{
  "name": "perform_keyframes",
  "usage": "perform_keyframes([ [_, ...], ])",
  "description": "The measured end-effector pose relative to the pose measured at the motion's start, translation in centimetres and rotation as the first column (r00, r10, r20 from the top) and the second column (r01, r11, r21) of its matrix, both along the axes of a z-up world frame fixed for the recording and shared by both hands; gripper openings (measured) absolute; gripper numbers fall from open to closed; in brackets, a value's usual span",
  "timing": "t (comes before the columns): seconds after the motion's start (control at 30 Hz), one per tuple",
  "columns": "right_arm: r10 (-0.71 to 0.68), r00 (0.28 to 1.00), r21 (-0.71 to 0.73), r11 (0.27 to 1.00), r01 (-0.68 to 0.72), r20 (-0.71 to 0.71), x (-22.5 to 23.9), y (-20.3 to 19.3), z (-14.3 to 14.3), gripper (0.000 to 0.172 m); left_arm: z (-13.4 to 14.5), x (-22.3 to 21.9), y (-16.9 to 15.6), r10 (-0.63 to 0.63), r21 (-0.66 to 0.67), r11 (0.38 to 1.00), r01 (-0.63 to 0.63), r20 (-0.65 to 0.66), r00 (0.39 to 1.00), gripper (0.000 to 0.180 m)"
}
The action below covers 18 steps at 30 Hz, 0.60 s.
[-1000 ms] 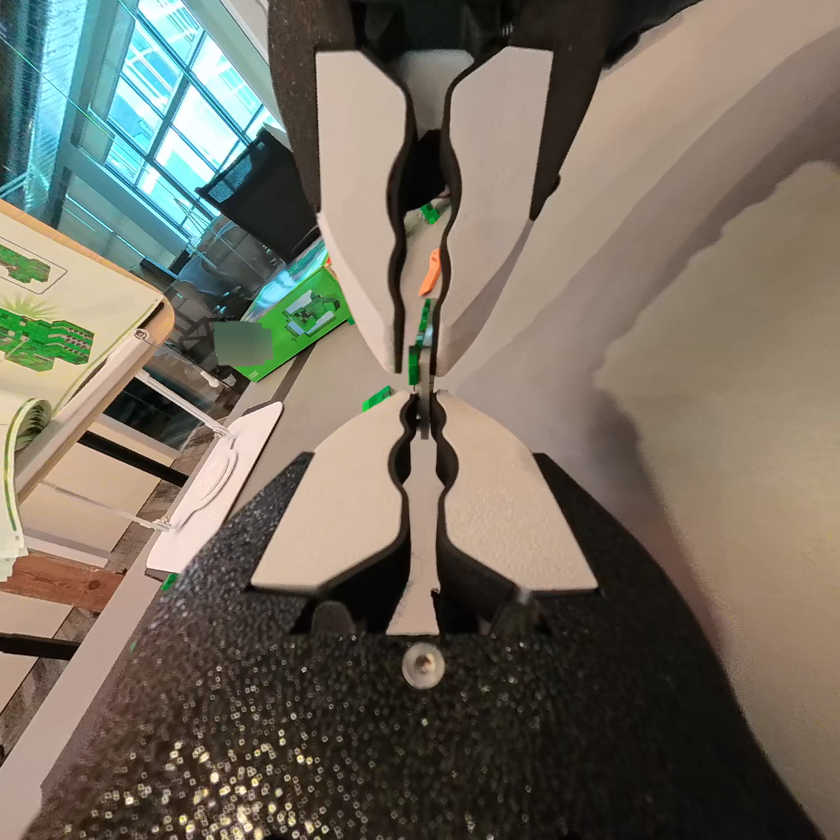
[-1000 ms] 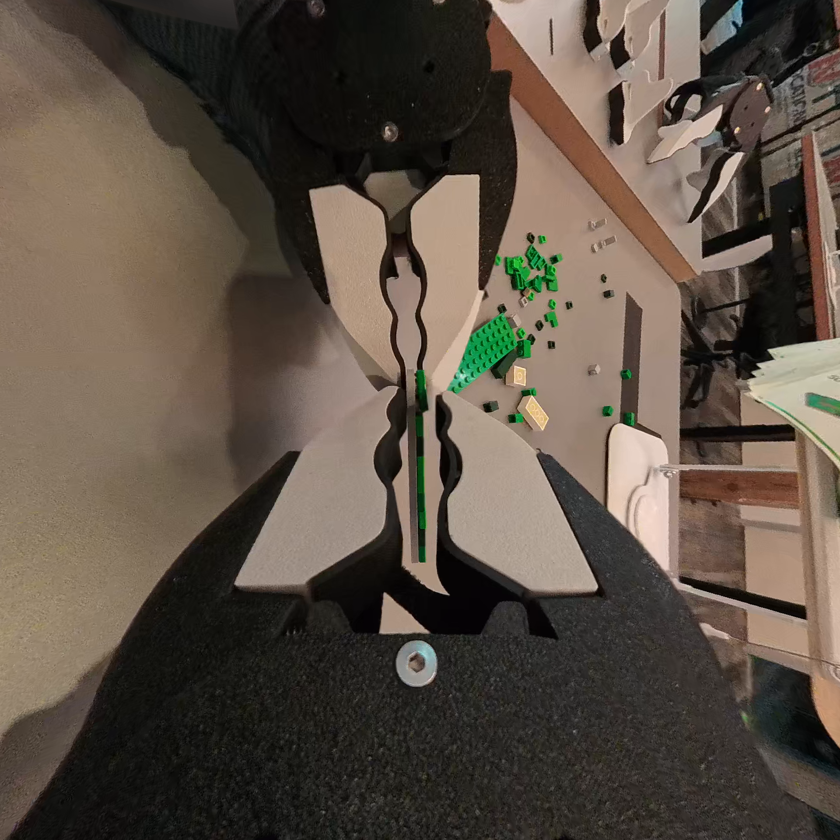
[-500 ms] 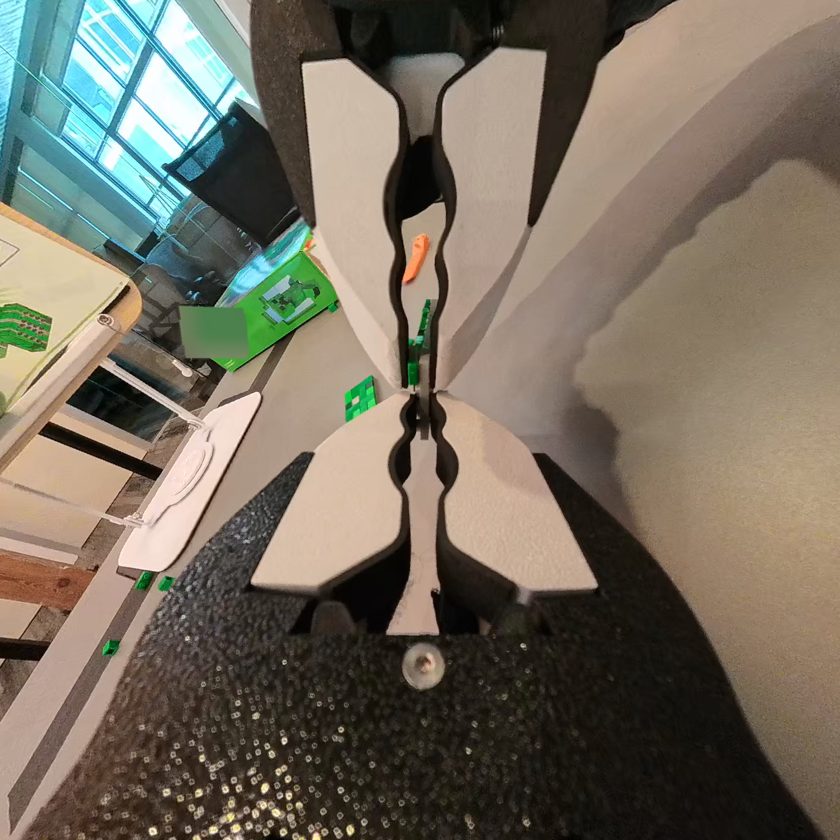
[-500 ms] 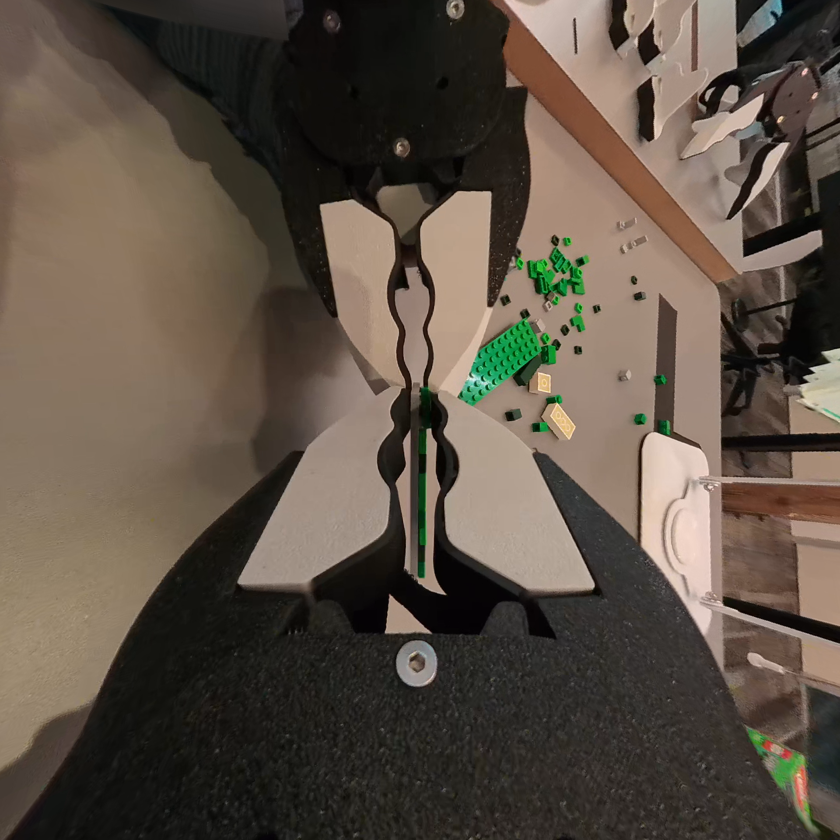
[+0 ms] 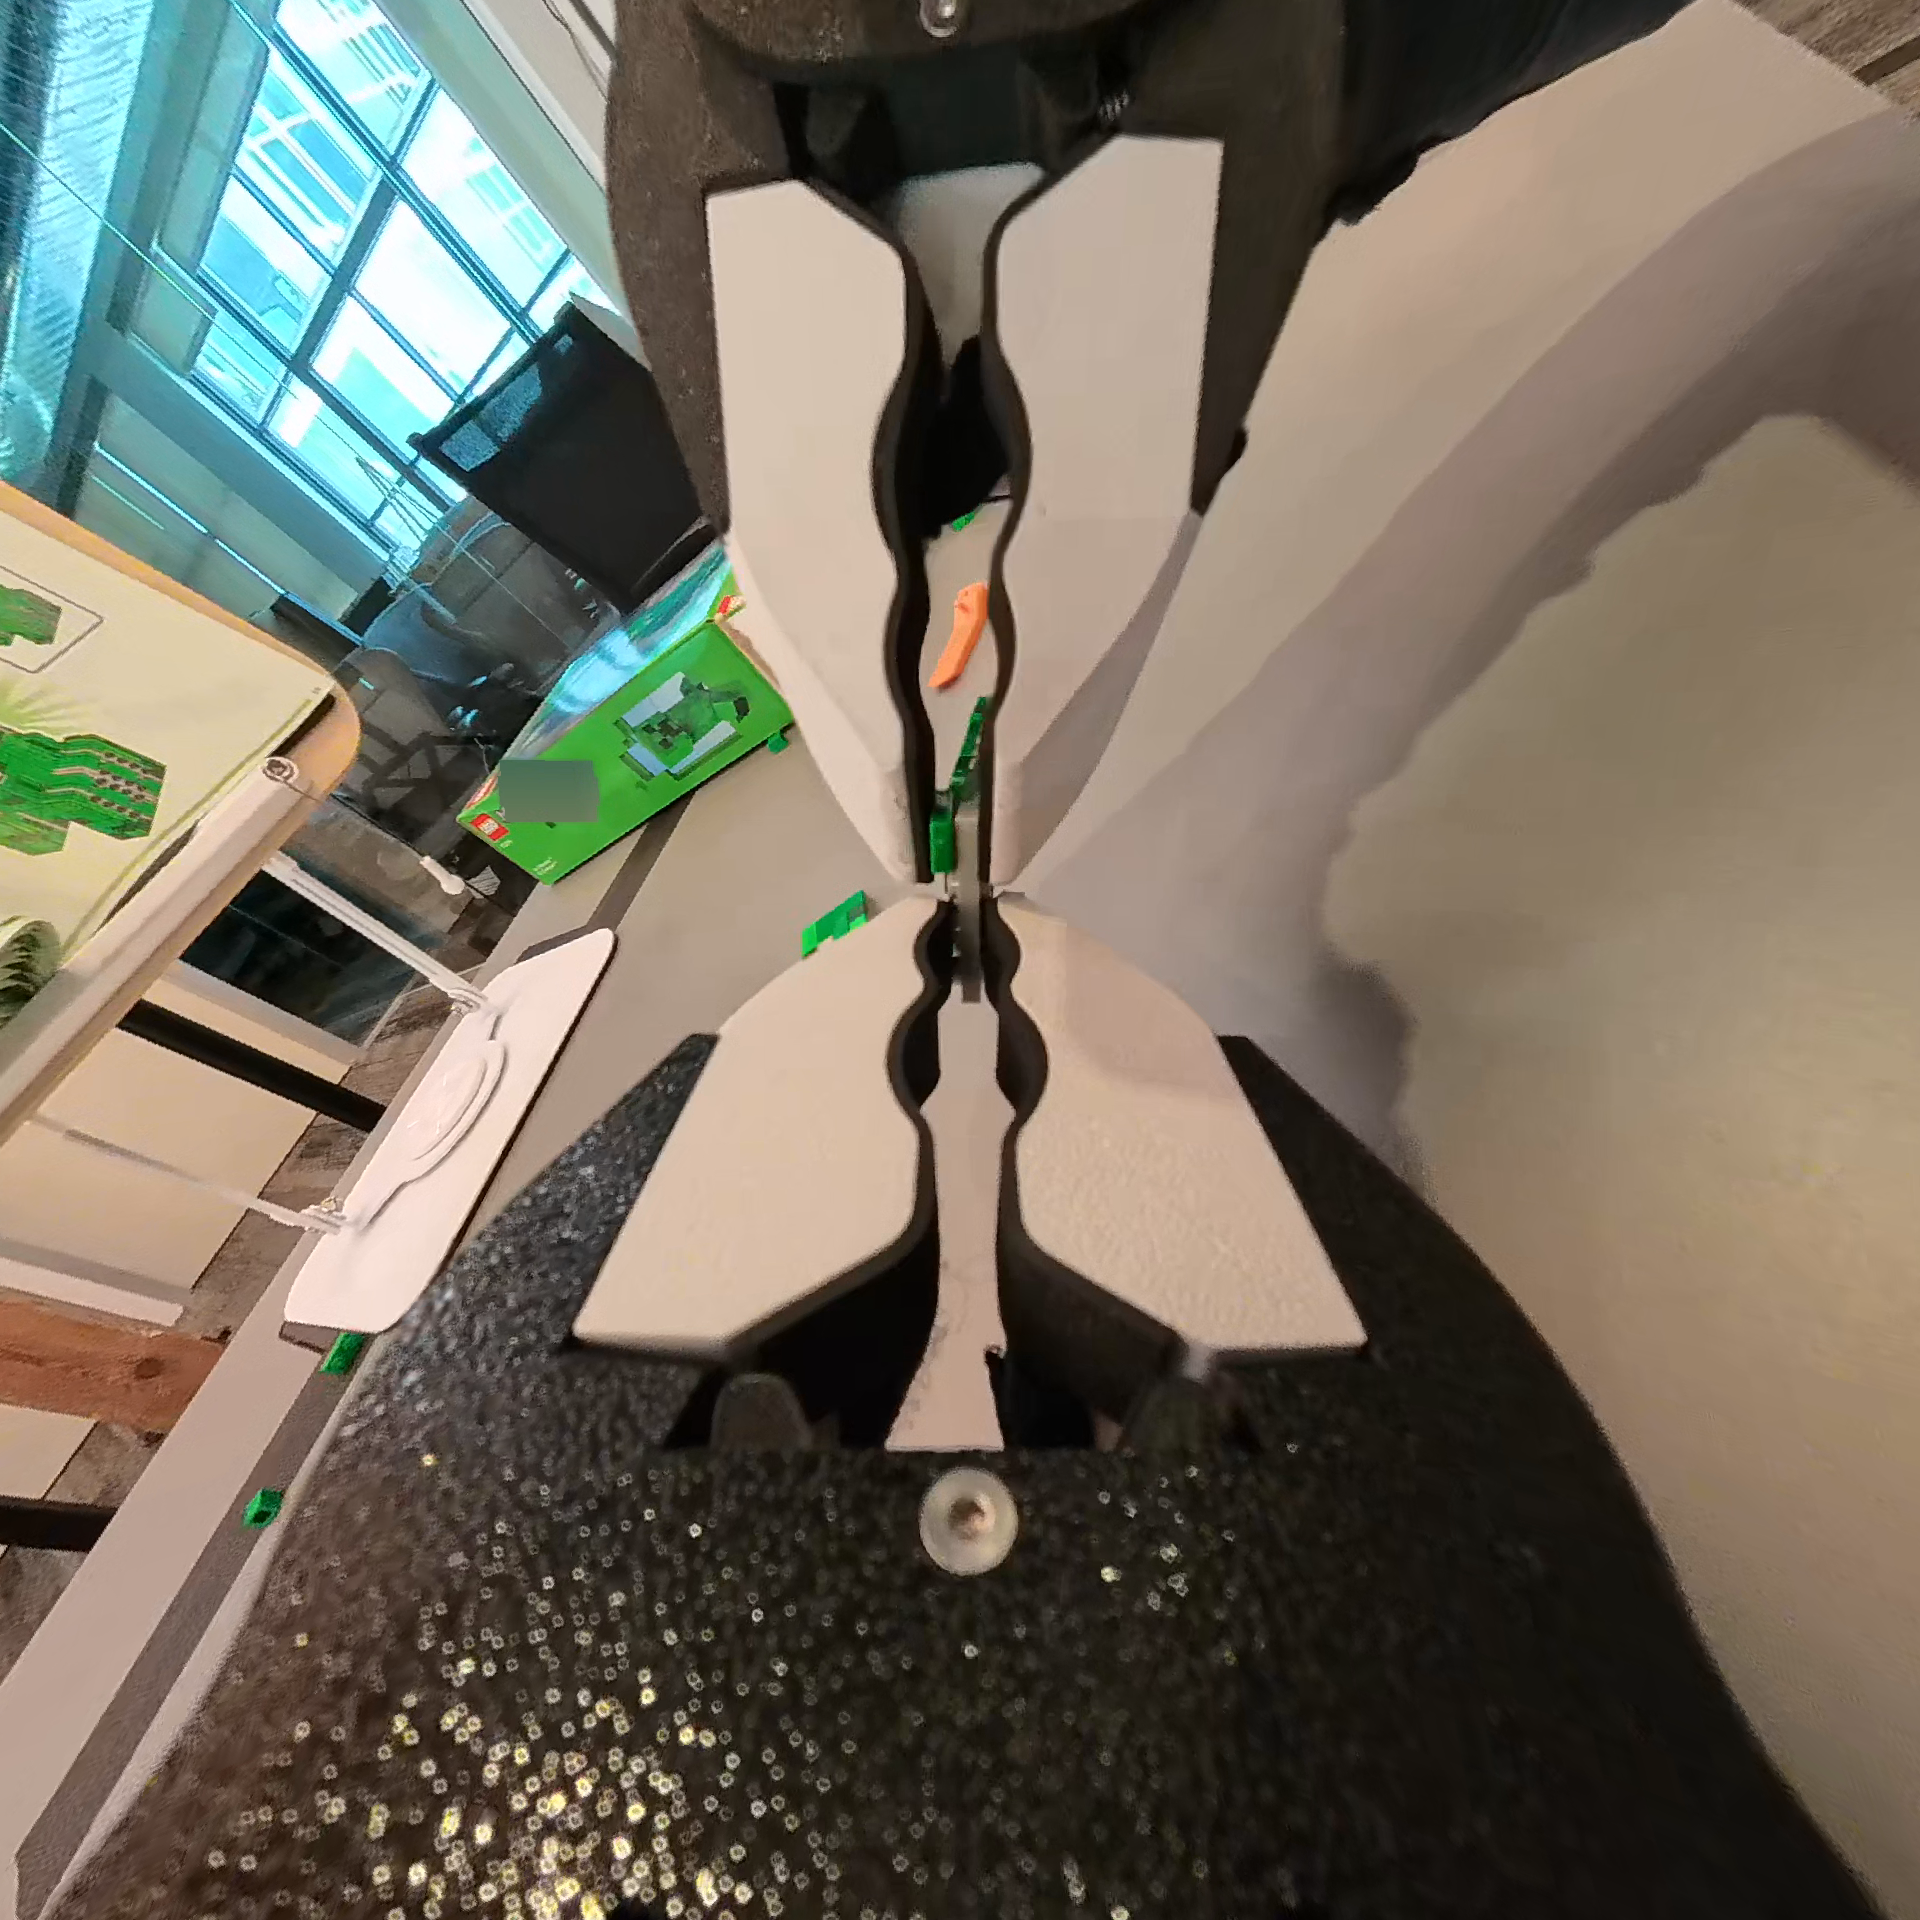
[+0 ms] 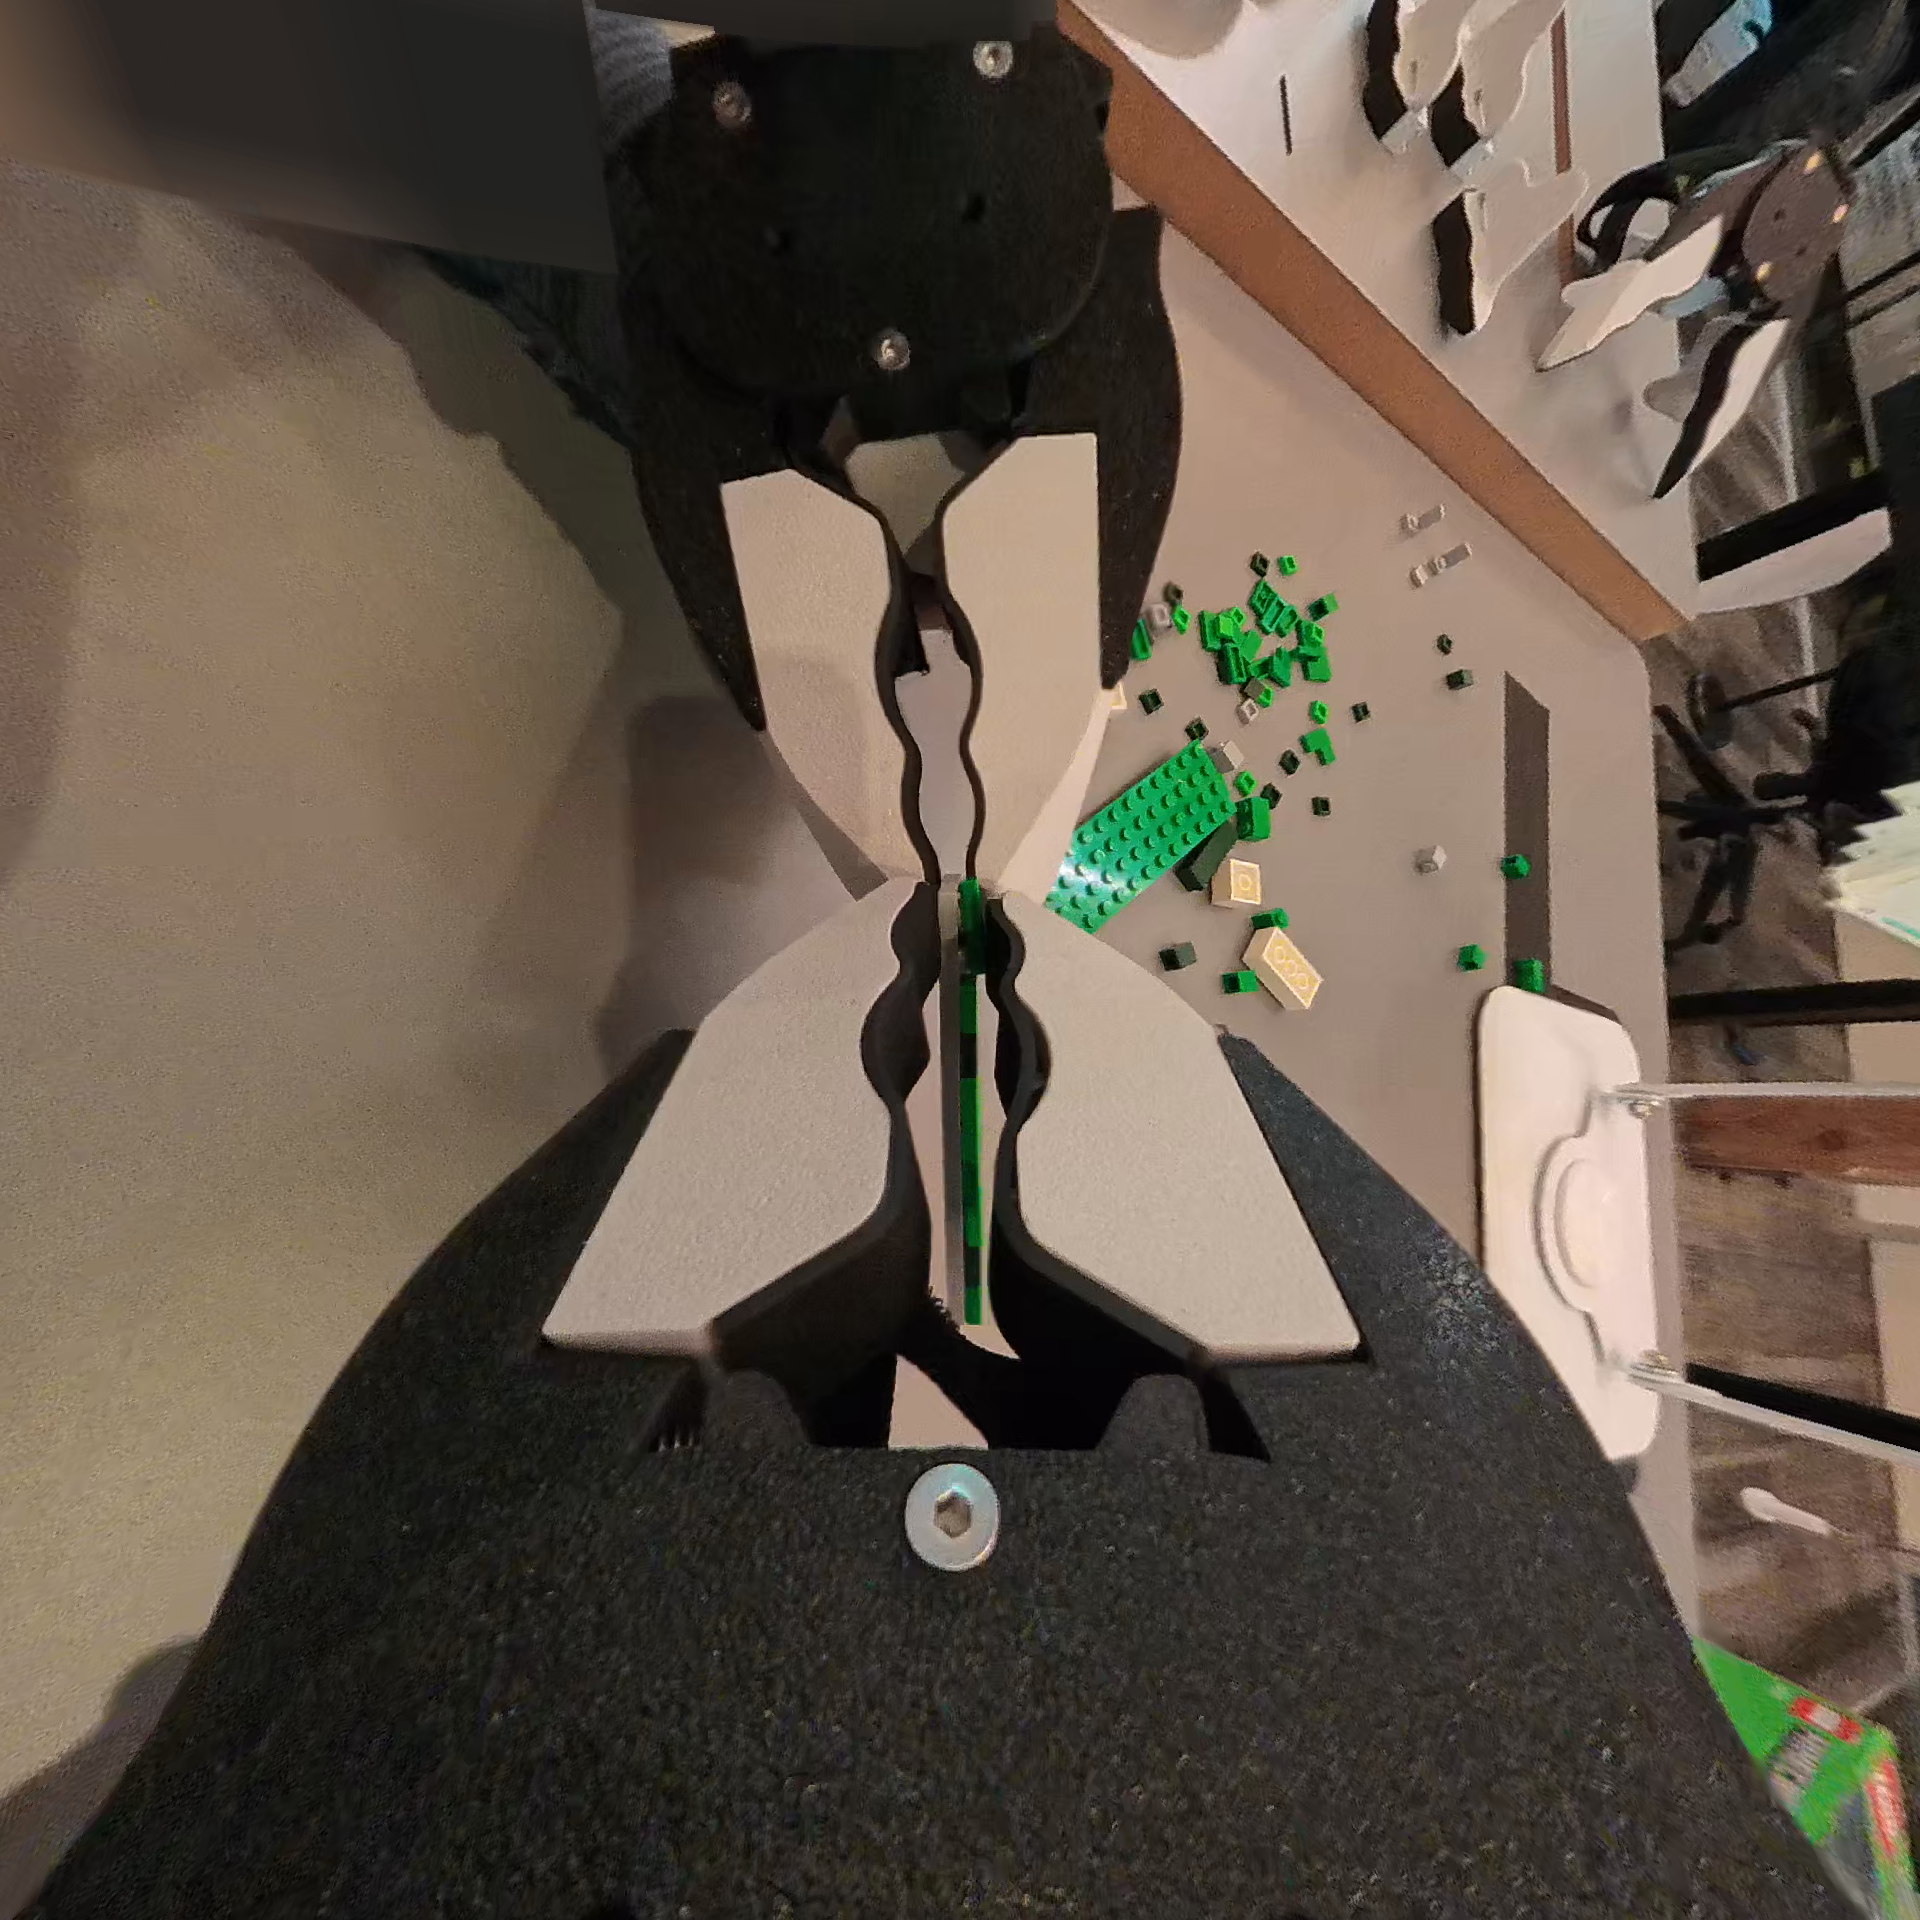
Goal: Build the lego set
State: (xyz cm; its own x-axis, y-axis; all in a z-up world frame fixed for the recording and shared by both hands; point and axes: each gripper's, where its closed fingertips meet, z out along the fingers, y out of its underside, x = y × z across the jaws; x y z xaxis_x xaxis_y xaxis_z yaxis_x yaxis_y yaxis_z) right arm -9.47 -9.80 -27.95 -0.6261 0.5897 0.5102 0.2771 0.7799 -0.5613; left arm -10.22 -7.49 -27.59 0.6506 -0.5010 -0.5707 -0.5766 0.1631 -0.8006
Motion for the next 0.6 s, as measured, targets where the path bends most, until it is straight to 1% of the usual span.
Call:
perform_keyframes([
  [0.07,0.006,1.0,0.018,1.0,-0.006,-0.02,0.1,0.0,-0.1,0.008,-0.1,0.1,0.0,0.001,0.004,1.0,-0.001,-0.012,1.0,0.005],
  [0.13,0.025,0.997,0.03,0.999,-0.023,-0.076,0.0,0.0,0.3,0.008,0.2,0.2,0.1,-0.005,0.009,1.0,0.005,0.02,1.0,0.005],
  [0.23,0.071,0.977,0.084,0.995,-0.055,-0.202,-0.2,0.3,1.2,0.007,1.1,0.2,0.2,-0.008,-0.009,1.0,0.009,0.145,0.989,0.009],
  [0.27,0.082,0.966,0.116,0.992,-0.055,-0.244,-0.2,0.6,1.5,0.007,1.0,0.1,0.2,-0.013,-0.04,0.999,0.021,0.18,0.984,0.015],
  [0.33,0.11,0.946,0.17,0.984,-0.06,-0.304,-0.1,0.9,2.1,0.007,0.9,-0.4,0.4,-0.009,-0.087,0.996,0.031,0.238,0.971,0.02],
  [0.4,0.131,0.928,0.186,0.98,-0.068,-0.348,0.2,1.0,2.9,0.007,1.0,-0.8,0.4,-0.009,-0.105,0.994,0.041,0.289,0.957,0.029],
  [0.43,0.148,0.922,0.186,0.979,-0.085,-0.358,0.3,0.9,3.2,0.007,1.3,-1.1,0.5,0.001,-0.087,0.996,0.025,0.287,0.958,0.033],
  [0.5,0.192,0.906,0.181,0.975,-0.131,-0.377,0.6,0.5,3.8,0.007,2.1,-1.3,0.3,0.003,-0.003,1.0,-0.002,0.256,0.967,0.037],
  [0.53,0.216,0.896,0.183,0.971,-0.154,-0.388,0.8,0.3,4.1,0.007,2.3,-1.0,0.0,-0.024,0.005,1.0,0.024,0.274,0.962,0.031],
  [0.57,0.236,0.883,0.195,0.966,-0.169,-0.406,0.9,0.2,4.4,0.007,2.4,-0.3,-0.4,-0.07,-0.033,0.996,0.086,0.343,0.937,0.025],
  [0.6,0.257,0.874,0.211,0.96,-0.182,-0.413,0.9,0.1,4.5,0.007,2.7,0.1,-0.5,-0.101,-0.079,0.985,0.151,0.438,0.893,0.025],
])
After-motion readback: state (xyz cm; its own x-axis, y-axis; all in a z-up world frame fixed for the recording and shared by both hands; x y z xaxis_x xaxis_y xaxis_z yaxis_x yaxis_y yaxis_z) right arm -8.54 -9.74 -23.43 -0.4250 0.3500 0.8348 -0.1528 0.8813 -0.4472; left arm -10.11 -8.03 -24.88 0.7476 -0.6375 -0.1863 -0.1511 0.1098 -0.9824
